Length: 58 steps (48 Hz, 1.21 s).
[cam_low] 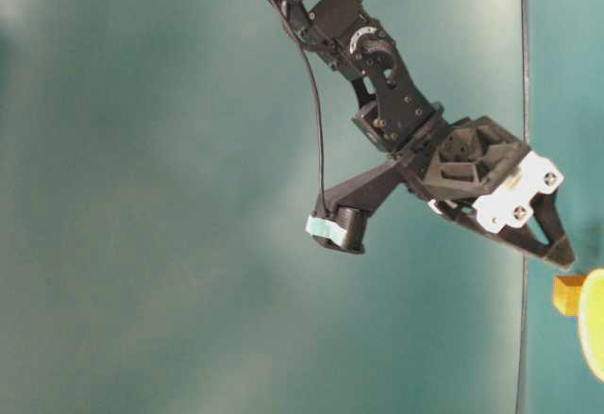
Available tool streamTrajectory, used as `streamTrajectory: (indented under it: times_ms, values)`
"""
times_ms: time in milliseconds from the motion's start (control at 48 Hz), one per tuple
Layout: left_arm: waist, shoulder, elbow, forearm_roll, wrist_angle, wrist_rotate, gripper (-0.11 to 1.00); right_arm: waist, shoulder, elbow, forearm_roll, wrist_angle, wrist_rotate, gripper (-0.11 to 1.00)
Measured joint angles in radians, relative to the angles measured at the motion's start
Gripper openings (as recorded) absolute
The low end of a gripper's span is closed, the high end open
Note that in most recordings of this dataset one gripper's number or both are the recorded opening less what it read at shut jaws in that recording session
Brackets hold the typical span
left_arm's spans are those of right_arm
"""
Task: Move the block toward the cup with right arm.
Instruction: 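Lower the open right gripper around the orange cube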
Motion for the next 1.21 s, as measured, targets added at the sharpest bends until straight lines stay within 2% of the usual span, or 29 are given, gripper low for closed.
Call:
streamTrajectory:
  times_ms: [312, 645, 1208]
  values:
    - [-0.002, 0.0, 0.002, 0.0, 0.0, 0.0, 0.08, -0.017, 0.005, -0.015, 0.002, -0.031, 0.003, 0.63]
    - [0.0, 0.002, 0.002, -0.002, 0.0, 0.003, 0.08, -0.006, 0.075, -0.069, 0.008, -0.052, 0.005, 0.63]
    - [0.0, 0.002, 0.002, 0.0, 0.002, 0.002, 0.08, -0.012, 0.103, -0.075, 0.008, -0.067, 0.005, 0.63]
